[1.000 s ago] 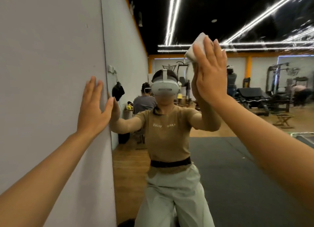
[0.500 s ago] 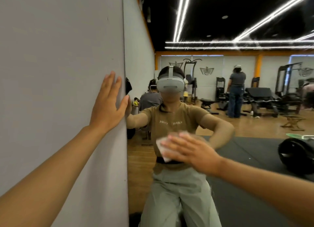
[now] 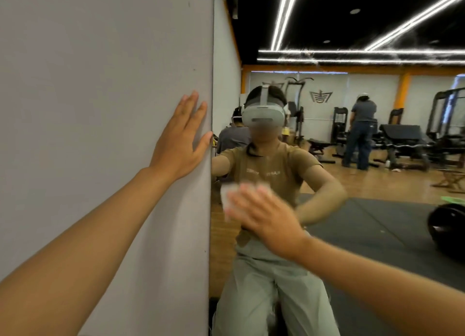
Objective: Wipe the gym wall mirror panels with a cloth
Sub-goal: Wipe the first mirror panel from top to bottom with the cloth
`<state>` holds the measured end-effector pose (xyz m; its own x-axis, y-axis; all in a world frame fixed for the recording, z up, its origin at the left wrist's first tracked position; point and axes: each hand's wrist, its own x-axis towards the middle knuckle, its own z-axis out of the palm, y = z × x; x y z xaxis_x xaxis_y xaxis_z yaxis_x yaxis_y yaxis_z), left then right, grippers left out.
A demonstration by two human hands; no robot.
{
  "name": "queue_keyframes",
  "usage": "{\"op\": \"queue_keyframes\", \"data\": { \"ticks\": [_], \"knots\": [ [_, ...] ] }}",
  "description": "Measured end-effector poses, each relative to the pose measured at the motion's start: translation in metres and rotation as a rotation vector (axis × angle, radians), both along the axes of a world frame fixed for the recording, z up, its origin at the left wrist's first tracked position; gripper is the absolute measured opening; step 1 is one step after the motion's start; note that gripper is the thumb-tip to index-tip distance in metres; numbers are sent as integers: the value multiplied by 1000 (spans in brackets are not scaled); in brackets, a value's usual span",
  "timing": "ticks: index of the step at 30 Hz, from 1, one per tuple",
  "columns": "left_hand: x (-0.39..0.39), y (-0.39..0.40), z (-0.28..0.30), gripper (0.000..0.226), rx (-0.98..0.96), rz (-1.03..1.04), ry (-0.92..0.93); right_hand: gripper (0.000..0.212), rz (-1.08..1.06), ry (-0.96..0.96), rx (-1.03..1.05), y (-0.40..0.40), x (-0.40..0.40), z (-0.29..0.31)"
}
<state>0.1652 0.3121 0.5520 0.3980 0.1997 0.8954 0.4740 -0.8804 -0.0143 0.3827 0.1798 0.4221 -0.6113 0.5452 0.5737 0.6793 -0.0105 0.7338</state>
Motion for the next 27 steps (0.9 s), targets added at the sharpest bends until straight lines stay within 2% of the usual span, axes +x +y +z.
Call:
{"op": "queue_keyframes", "data": {
  "ticks": [2, 3, 6, 9, 12, 15, 17, 20, 24, 27],
  "knots": [
    [-1, 1, 0, 64, 4, 4, 15, 85, -114, -272, -168, -9, 6, -53],
    [-2, 2, 0, 64, 1, 10, 27, 85, -134, -341, -208, -12, 9, -63],
    [-6, 7, 1, 63, 26, 13, 62, 76, -81, -349, -183, -4, 8, -34],
    [-12, 14, 0, 64, 73, 13, 112, 79, -11, -85, -30, 13, -9, 44],
    [-16, 18, 0, 63, 114, 23, 146, 71, -7, 197, 235, 25, -24, 126],
    [-18, 19, 2, 61, 132, 32, 160, 63, 2, 404, 413, 32, -36, 154],
    [-18, 18, 1, 62, 126, 26, 162, 58, 43, 422, 432, 36, -44, 130],
    [-18, 20, 0, 61, 146, 4, 160, 56, 97, 318, 286, 37, -50, 49],
    [-16, 20, -1, 61, 142, -13, 141, 87, -98, -84, -114, 21, -35, -95],
    [-15, 16, -3, 62, 114, -16, 134, 96, -230, -309, -282, 3, -17, -149]
  ]
}}
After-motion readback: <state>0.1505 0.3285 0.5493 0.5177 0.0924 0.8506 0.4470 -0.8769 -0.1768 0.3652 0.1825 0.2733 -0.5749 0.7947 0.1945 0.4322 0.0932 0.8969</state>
